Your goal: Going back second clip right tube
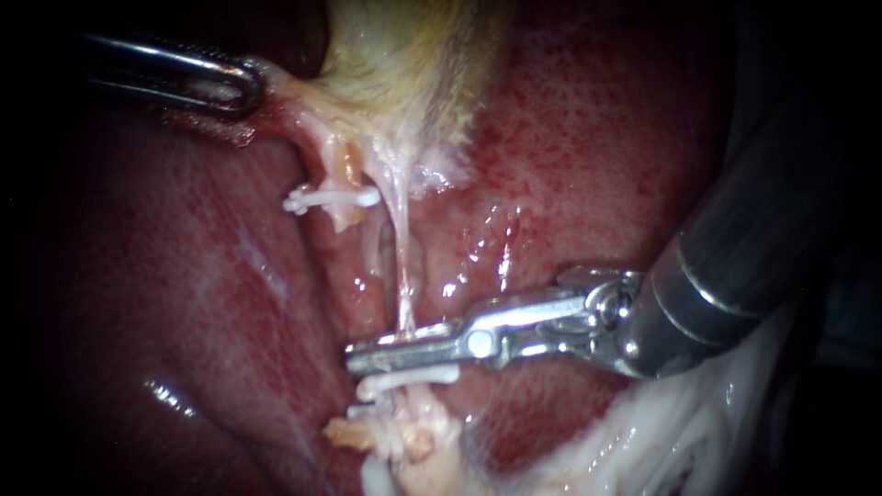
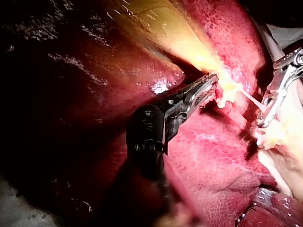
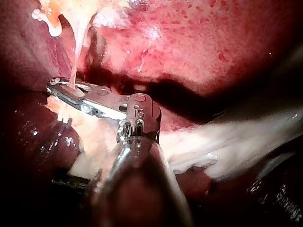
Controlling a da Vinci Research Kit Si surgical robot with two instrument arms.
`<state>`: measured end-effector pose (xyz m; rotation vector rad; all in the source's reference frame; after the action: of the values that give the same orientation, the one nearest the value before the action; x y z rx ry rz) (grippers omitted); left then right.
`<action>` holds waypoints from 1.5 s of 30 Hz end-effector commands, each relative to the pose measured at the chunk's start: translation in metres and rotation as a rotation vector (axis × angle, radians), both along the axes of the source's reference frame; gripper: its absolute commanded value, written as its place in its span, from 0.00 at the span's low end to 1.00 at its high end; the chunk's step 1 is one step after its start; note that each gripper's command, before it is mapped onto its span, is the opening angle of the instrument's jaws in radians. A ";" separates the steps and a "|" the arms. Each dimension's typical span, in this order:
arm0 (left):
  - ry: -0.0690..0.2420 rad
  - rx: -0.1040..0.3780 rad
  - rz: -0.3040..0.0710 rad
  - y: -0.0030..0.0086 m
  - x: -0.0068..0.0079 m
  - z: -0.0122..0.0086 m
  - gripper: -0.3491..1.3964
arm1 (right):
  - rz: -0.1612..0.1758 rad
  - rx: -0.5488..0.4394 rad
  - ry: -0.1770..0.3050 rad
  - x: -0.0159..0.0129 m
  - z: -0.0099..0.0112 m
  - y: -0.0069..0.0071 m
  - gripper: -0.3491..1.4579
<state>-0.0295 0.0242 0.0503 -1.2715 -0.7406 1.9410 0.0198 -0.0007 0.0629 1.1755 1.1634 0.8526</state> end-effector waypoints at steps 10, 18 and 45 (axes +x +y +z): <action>-0.001 0.000 0.001 0.0000 0.0001 0.0000 0.00 | 0.017 -0.344 -0.064 0.0015 0.0011 0.0004 0.47; -0.001 0.000 0.001 0.0000 0.0001 0.0000 0.00 | 0.021 -0.473 -0.100 0.0000 0.0016 0.0010 0.47; 0.002 -0.006 0.000 -0.0004 -0.0002 0.0014 0.00 | -0.150 -0.899 -0.132 -0.0137 -0.0055 0.0037 0.46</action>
<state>-0.0299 0.0237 0.0522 -1.2746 -0.7335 1.9456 0.0061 0.0030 0.0574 0.4422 1.1388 0.2130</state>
